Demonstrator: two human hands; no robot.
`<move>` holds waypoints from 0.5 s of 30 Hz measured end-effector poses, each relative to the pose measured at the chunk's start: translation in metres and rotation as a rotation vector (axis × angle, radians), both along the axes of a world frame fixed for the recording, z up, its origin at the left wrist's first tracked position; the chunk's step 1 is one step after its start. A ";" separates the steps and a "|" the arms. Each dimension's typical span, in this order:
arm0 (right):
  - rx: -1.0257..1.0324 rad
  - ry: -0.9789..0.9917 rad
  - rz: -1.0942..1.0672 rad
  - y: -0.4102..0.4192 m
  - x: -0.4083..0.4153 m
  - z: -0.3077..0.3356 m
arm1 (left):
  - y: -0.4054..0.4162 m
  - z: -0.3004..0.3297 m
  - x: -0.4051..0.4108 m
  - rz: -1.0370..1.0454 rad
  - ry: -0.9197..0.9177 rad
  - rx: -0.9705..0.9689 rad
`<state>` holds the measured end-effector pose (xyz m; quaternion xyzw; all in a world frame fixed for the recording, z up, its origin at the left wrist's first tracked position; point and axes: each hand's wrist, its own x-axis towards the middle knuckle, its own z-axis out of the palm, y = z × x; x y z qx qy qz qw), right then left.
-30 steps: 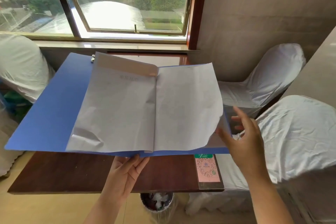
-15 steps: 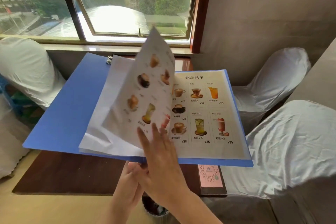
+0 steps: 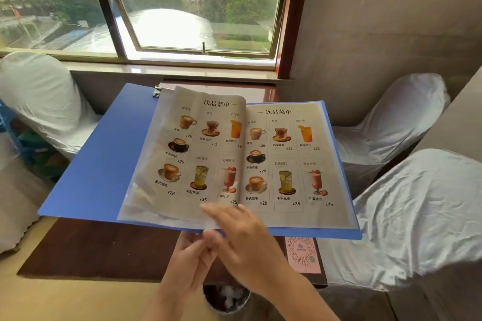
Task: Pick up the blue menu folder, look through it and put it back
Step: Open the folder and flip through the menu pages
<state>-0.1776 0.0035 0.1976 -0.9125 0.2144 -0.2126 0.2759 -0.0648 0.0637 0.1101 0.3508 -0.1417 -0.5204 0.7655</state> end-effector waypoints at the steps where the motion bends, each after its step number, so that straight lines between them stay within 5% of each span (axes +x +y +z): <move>1: 0.002 -0.086 -0.069 -0.009 -0.008 0.004 | -0.002 0.000 0.002 0.001 0.049 -0.020; 5: -0.223 -0.258 -0.623 -0.067 -0.055 0.017 | -0.006 0.001 0.010 0.024 0.110 -0.042; 7: -0.029 -0.182 -0.807 -0.097 -0.085 0.020 | -0.006 -0.001 0.015 0.035 0.128 -0.044; 11: 0.849 -0.316 -0.601 -0.128 -0.122 0.018 | -0.004 0.000 0.022 0.027 0.118 -0.047; 15: 0.932 -0.322 -0.413 -0.135 -0.125 0.006 | -0.003 0.000 0.024 0.013 0.125 -0.040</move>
